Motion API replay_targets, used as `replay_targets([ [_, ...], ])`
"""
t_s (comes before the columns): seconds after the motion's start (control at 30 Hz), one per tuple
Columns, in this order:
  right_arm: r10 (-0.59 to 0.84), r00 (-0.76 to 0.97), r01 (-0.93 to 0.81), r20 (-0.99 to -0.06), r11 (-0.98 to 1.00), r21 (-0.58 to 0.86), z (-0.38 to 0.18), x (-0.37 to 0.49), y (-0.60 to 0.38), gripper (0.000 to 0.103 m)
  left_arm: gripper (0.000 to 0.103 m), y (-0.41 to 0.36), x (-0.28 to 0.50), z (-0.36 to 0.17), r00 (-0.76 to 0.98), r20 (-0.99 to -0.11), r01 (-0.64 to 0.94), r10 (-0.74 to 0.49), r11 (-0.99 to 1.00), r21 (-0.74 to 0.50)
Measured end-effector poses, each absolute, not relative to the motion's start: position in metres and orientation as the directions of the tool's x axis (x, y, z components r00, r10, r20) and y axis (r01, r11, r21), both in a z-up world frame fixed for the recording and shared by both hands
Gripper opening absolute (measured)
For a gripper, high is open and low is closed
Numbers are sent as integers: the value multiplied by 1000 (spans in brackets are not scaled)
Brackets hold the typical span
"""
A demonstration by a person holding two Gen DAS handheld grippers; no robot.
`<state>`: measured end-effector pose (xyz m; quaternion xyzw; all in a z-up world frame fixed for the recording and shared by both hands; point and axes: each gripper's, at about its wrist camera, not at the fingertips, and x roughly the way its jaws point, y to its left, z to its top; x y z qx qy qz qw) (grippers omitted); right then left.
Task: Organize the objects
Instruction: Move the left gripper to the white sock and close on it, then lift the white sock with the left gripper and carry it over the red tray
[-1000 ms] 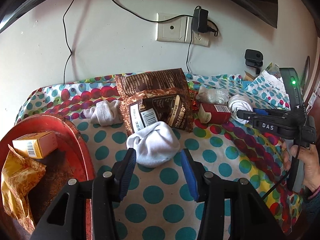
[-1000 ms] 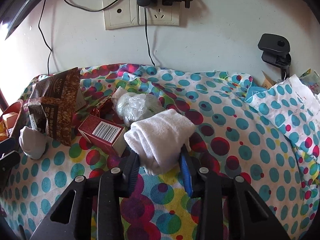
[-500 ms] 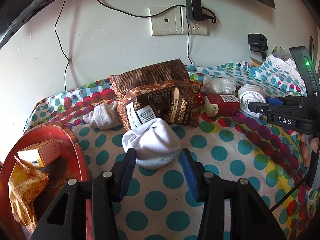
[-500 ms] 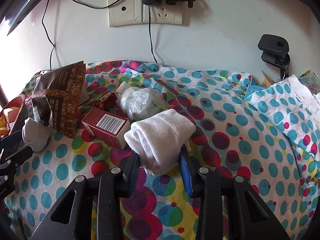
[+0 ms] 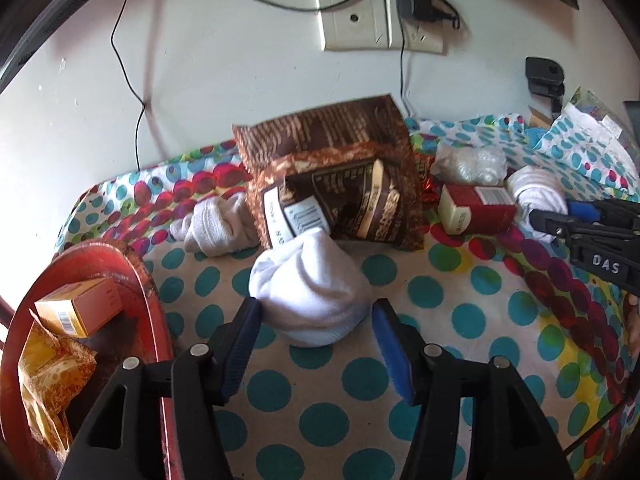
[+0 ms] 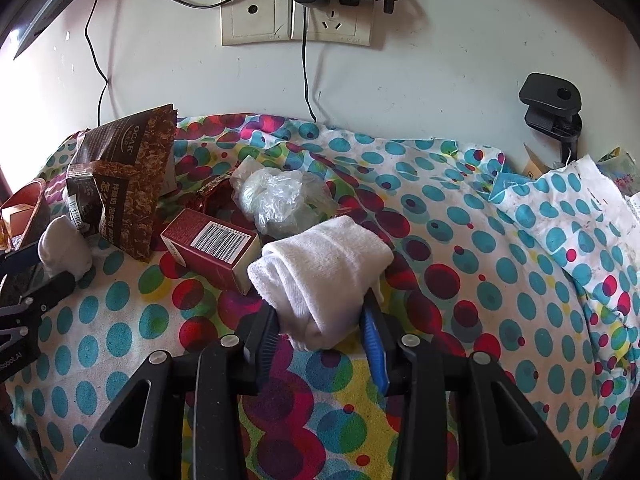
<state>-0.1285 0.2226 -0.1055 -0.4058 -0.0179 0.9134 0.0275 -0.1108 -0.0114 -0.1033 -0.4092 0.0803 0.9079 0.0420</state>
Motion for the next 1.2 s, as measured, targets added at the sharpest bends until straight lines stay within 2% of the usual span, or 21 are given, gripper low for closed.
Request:
replay_targets([
  [0.07,66,-669,-35,-741,-998,-57,-105,-128,222,37,60,-17,-115,-108,-633,-774,-124,16,-989,81],
  [0.53,67,-662,-40,-747,-998,-54,-105,-129,223,42,60,-29,-110,-101,-659,-744,-146,114,-989,-22],
  [0.97,63,-662,-39,-747,-998,-49,-105,-128,223,42,45,-15,-100,-93,-703,-706,-180,86,-982,59],
  [1.13,63,-658,-38,-750,-998,-50,-106,-130,223,43,39,-15,-95,-89,-705,-701,-190,104,-981,45],
  [1.17,63,-659,-38,-750,-998,-51,-106,-130,223,43,36,-15,-94,-87,-712,-695,-186,104,-982,44],
  [1.2,62,-658,-37,-750,-998,-50,-106,-130,224,43,28,-15,-93,-84,-714,-692,-187,107,-981,42],
])
